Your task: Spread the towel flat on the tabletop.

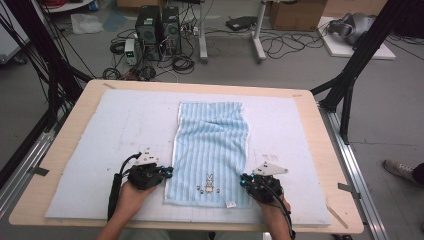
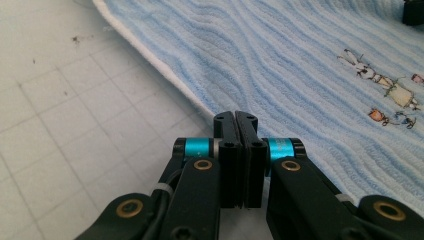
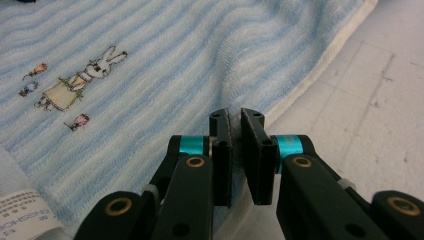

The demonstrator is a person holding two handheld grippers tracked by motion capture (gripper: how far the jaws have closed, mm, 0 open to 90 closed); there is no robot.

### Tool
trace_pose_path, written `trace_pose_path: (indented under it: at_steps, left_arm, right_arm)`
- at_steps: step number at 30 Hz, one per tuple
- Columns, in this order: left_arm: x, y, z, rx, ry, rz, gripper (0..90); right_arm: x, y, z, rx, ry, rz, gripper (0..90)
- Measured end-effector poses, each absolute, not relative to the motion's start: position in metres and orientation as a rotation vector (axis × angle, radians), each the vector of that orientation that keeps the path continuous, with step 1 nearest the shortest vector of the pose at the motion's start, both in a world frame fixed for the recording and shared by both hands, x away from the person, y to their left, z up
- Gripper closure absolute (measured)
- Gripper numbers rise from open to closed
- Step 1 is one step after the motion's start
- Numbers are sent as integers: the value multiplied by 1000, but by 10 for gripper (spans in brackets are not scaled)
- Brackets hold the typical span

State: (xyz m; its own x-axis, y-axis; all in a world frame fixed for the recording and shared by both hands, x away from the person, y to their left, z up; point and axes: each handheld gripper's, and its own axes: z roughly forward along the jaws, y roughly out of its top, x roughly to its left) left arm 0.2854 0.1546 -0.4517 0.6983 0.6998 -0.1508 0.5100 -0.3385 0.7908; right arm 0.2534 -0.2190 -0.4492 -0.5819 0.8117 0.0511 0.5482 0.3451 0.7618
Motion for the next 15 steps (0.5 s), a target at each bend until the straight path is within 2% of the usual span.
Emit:
trace_pose_path:
  at_steps: [15]
  left_arm:
    - [231, 173, -453, 2013, 893, 253, 881]
  right_arm:
    - [208, -210, -451, 1168, 2281, 1123, 823]
